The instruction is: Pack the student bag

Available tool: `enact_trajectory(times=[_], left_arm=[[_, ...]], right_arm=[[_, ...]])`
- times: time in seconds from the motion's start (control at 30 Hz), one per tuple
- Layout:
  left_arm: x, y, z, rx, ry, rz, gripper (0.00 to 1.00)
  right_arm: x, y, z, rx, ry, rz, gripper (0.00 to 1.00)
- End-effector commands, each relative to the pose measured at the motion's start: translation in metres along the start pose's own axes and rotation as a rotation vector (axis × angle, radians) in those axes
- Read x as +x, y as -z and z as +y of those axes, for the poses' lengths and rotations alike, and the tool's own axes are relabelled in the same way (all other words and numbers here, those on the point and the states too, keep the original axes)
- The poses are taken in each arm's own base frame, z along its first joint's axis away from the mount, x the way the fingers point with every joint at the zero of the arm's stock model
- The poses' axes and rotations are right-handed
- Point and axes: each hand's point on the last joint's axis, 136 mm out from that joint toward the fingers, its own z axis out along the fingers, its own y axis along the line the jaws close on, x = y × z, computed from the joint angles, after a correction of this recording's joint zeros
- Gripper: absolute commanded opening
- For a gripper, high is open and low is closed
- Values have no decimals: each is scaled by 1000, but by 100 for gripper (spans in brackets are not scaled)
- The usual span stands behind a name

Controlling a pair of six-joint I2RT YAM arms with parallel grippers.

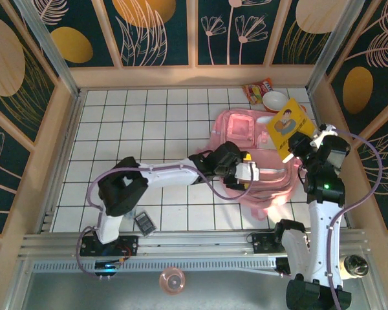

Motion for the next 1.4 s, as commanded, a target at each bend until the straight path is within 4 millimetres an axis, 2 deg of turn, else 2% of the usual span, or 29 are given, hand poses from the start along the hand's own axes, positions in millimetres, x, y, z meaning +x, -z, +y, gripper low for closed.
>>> enact_trajectory(times=[0.0,0.1,0.23,0.33,0.37,0.4,0.47,0.6,0.63,0.87,1.03,1.2,1.37], left_arm=[[3,-14,7,-40,-41,48,90],[11,-26,7,-39,-21,75,91],[27,-39,-7,15,-8,113,93],[40,-48,-14,27,3,142,89],[45,-51,-14,19,9,155,82],[47,-51,-14,14,18,161,71],[42,-46,-12,4,39,147,38],[26,-13,-15,4,73,79,4],[25,-5,-13,-17,100,77,0],[41,56,-12,-154,368,99,0],[49,103,1,-297,589,53,0],[47,151,46,-459,794,-83,0],[35,192,91,-561,838,-199,0]], right_arm=[[-18,9,15,-52,7,-77,0],[-15,9,16,-66,4,-69,0],[-15,10,16,-67,12,-67,0],[-15,10,18,-70,18,-64,0],[-15,10,18,-70,18,-62,0],[-14,11,18,-71,17,-60,0],[-14,12,19,-75,21,-57,0],[-13,13,28,-118,44,-42,0],[-12,13,31,-137,51,-33,0],[-5,7,57,-299,40,25,0],[1,-4,73,-378,2,72,0],[10,-22,81,-343,-38,81,0],[-7,-26,50,-156,-181,-28,0]])
